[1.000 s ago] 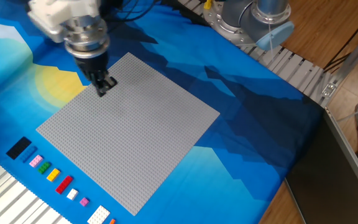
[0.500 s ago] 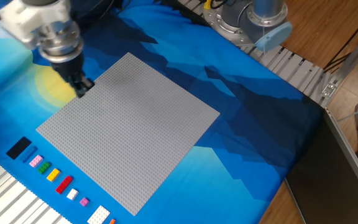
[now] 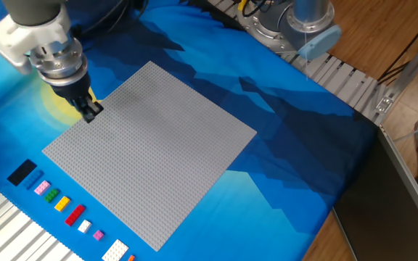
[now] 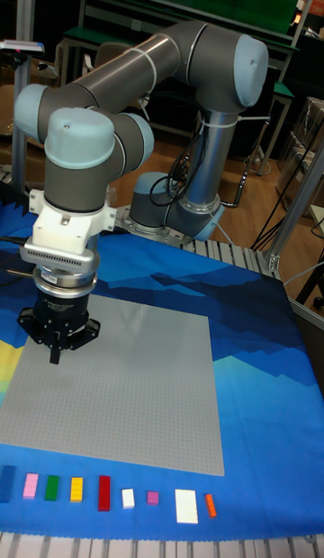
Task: Stack small Lego blocks one on top of the other
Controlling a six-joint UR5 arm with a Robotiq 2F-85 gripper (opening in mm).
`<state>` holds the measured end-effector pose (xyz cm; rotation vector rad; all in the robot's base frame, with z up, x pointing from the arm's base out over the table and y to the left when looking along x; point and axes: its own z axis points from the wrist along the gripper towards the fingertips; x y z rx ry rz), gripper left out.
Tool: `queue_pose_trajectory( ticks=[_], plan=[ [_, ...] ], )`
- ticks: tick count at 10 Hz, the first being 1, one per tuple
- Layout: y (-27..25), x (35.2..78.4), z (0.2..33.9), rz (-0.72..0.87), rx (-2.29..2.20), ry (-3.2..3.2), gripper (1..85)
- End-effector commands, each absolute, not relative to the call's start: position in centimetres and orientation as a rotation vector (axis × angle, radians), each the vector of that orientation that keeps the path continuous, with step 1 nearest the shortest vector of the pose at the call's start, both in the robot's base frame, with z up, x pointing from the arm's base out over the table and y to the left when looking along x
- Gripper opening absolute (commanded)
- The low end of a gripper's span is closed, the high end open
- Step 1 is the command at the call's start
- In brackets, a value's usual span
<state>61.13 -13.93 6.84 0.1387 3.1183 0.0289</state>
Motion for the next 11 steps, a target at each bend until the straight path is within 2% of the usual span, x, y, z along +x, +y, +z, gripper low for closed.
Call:
queue_pose_trajectory(
  ticks=[1, 4, 7, 11],
  plan=[
    [-13.9, 61.8, 6.7, 0.045, 0.28, 3.092, 1.0],
    [-15.2, 62.8, 6.8, -0.005, 0.196, 3.076, 1.0],
    [-20.0, 66.7, 7.2, -0.005, 0.076, 3.134, 1.0],
    [-21.6, 69.8, 6.8, -0.03, 0.052, 3.144, 1.0]
  ],
)
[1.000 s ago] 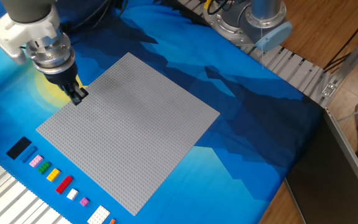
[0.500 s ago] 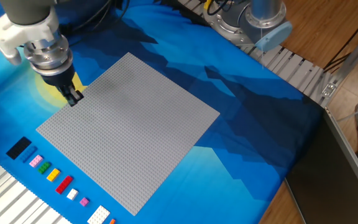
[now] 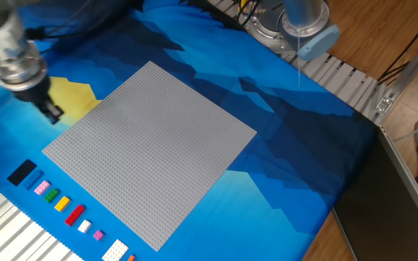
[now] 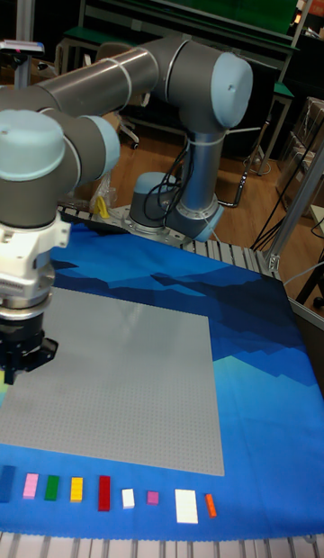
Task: Stack small Lego blocks one on top of the other
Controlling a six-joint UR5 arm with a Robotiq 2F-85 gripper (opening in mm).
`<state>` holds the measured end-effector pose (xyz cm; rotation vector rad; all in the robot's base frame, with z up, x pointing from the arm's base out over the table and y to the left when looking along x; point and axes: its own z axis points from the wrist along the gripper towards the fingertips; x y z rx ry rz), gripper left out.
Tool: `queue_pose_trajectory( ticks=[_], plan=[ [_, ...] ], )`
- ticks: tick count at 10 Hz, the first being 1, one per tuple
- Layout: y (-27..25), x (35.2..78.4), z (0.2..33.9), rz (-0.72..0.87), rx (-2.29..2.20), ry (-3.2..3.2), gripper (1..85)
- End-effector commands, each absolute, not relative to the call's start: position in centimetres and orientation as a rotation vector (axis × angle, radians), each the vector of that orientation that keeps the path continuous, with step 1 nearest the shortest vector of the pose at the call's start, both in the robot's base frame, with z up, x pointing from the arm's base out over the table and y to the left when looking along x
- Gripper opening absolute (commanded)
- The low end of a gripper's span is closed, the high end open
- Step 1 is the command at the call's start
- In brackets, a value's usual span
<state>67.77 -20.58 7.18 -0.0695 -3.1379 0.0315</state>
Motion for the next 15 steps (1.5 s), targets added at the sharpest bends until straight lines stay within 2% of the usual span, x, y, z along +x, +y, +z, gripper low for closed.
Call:
queue_pose_trajectory(
  ticks=[1, 4, 9, 12, 15],
  plan=[
    [-21.5, 70.0, 6.3, 0.023, -0.059, -3.138, 1.0],
    [-20.5, 69.4, 6.5, -0.003, -0.143, -3.123, 1.0],
    [-19.5, 72.1, 6.6, -0.078, -0.287, -3.209, 1.0],
    [-20.0, 72.4, 6.5, -0.05, -0.254, -3.22, 1.0],
    [-20.9, 75.6, 5.0, -0.043, -0.261, -3.222, 2.0]
  ],
)
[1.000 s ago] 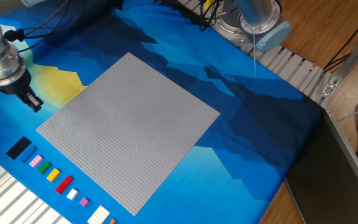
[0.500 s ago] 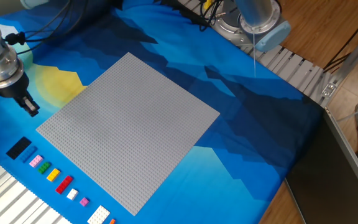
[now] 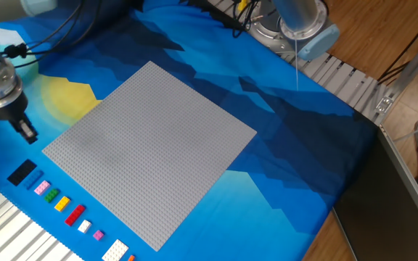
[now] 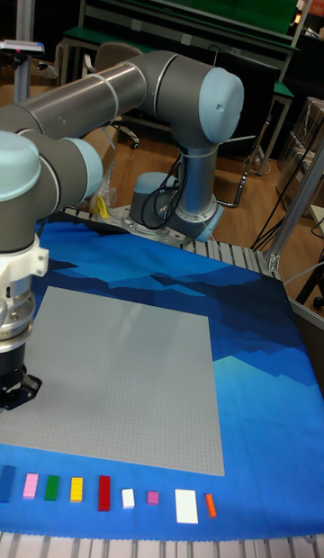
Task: Stack small Lego blocks one on top of the other
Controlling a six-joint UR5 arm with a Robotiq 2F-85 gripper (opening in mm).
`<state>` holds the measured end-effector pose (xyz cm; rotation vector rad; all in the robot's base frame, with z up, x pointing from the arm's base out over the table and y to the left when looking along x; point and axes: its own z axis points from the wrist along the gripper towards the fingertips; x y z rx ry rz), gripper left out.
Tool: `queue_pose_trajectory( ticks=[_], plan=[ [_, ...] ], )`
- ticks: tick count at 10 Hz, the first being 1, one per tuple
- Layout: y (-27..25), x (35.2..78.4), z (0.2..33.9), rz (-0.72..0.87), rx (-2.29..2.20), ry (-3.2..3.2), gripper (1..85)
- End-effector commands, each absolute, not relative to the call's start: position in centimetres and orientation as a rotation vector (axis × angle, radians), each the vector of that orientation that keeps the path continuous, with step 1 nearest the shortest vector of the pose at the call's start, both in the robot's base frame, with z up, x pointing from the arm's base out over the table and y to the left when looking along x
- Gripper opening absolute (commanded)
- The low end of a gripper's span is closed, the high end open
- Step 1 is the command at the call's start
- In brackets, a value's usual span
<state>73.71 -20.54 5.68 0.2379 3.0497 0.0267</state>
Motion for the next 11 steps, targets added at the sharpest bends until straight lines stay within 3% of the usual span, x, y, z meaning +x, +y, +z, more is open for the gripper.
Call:
queue_pose_trajectory(
  ticks=[1, 4, 5, 7, 9, 11],
  plan=[
    [-21.1, 75.8, 5.1, 0.037, 0.236, 3.049, 3.3],
    [-21.4, 77.0, 5.0, -0.002, 0.216, 3.033, 4.7],
    [-21.9, 77.3, 4.9, -0.033, 0.218, 3.023, 1.0],
    [-20.7, 77.7, 5.2, 0.029, 0.288, 3.014, 1.0],
    [-21.7, 77.8, 4.9, -0.037, 0.322, 3.017, 1.0],
    [-20.0, 78.7, 4.7, 0.061, 0.414, 2.983, 1.0]
  ],
)
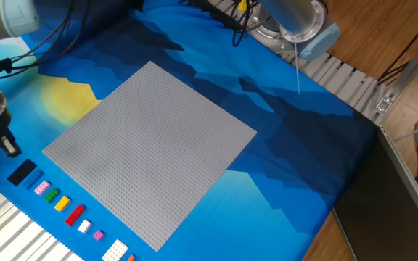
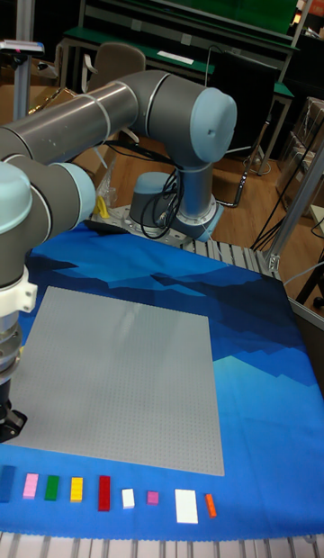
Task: Stack small Lego blocks one on top of the other
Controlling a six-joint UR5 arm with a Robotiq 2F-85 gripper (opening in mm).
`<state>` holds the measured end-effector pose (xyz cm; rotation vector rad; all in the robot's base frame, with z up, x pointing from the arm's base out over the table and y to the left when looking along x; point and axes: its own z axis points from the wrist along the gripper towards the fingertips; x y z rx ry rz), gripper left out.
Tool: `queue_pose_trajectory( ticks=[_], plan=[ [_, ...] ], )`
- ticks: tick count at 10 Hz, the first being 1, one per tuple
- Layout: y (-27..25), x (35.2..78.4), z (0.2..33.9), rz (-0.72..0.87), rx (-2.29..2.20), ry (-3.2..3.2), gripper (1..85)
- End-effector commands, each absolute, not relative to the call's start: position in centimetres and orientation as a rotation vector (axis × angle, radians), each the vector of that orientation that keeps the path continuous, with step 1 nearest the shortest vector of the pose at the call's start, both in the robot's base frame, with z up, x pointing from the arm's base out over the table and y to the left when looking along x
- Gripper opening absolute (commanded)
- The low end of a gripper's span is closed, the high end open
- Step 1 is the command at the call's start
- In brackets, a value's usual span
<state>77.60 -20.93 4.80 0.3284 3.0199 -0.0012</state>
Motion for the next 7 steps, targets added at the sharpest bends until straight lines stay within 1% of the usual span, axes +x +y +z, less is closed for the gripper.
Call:
queue_pose_trajectory(
  ticks=[1, 2, 4, 5, 7],
  plan=[
    [-19.6, 80.1, 4.8, 0.099, 0.413, 2.936, 1.0],
    [-19.4, 80.2, 4.9, 0.115, 0.427, 2.932, 1.0],
    [-17.9, 78.8, 4.8, 0.179, 0.462, 2.989, 1.0],
    [-18.9, 79.5, 4.8, 0.125, 0.407, 2.969, 1.0],
    [-19.1, 79.3, 4.8, 0.102, 0.347, 2.982, 1.0]
  ],
)
